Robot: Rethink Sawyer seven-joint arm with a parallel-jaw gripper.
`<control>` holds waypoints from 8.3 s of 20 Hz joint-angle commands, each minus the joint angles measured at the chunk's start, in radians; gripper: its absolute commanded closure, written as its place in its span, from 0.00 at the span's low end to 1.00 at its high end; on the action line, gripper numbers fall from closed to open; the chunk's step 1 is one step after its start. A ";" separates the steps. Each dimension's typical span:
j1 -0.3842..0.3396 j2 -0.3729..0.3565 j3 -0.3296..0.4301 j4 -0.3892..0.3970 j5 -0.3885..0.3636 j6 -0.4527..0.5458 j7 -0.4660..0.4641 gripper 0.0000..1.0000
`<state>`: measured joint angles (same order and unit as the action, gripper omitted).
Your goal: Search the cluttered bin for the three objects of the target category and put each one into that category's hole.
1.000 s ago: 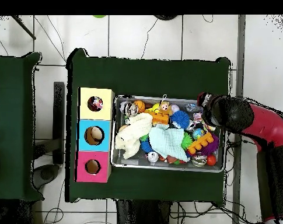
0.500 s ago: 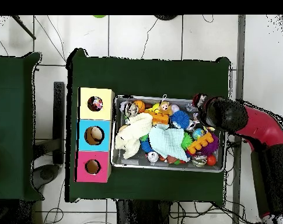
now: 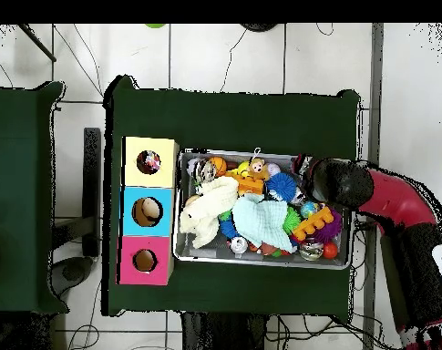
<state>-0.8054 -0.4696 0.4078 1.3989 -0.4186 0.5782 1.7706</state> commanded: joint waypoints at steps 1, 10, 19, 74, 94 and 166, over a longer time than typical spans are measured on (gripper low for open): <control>0.065 0.061 -0.038 0.027 -0.111 -0.004 -0.065 0.00; 0.149 0.006 -0.153 -0.025 -0.169 0.071 -0.017 0.00; 0.233 -0.084 -0.255 0.023 -0.163 0.082 0.052 0.00; 0.105 0.194 -0.215 -0.086 -0.171 -0.244 0.004 1.00; 0.074 -0.221 -0.098 0.282 -0.008 -0.128 -0.008 1.00; 0.852 -0.100 -0.447 0.045 0.418 -0.017 0.311 1.00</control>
<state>0.0585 -0.6005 -0.0219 1.3559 -0.0375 0.5563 1.8440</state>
